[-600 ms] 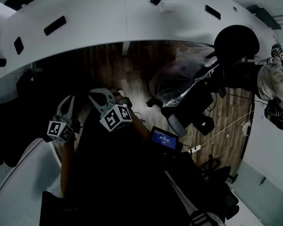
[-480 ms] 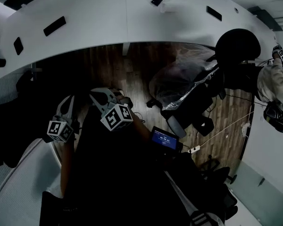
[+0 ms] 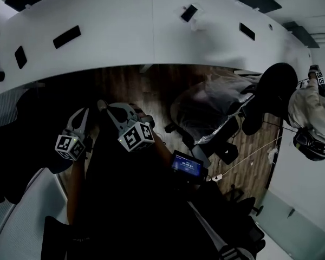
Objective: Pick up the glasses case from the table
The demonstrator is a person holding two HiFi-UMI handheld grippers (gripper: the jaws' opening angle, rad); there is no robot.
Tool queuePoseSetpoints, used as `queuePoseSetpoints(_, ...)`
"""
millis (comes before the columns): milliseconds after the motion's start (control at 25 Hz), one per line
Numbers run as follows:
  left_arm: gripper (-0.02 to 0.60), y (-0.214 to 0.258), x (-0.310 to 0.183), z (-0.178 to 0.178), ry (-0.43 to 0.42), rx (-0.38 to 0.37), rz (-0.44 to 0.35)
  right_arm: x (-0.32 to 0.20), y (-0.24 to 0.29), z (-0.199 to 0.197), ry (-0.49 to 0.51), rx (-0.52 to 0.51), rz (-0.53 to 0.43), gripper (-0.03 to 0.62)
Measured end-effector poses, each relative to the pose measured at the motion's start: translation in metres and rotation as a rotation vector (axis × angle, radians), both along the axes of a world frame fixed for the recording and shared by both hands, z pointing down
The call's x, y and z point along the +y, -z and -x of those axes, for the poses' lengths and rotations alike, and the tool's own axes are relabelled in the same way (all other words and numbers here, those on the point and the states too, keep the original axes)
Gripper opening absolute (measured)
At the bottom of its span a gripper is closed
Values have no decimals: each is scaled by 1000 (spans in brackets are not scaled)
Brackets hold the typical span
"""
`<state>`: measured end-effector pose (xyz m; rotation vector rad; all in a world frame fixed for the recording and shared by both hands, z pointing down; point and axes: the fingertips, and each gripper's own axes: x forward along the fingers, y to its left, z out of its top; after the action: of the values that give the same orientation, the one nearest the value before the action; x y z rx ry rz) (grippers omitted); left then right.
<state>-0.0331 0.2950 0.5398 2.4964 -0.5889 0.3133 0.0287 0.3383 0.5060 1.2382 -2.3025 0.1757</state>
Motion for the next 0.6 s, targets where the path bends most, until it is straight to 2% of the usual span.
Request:
queuePoseSetpoints(240,6,6,-66,2,-46,43,-16,-63,1,10,-7,48,18,8)
queuePoseSetpoints(440,6,-4,-114,35,-60,37,-56,-115,-10,50,66,88,41,8)
queuePoseSetpoints(600,6,-16,-145,75,-59,26,-63,-155,-20,90,118,97,51,8)
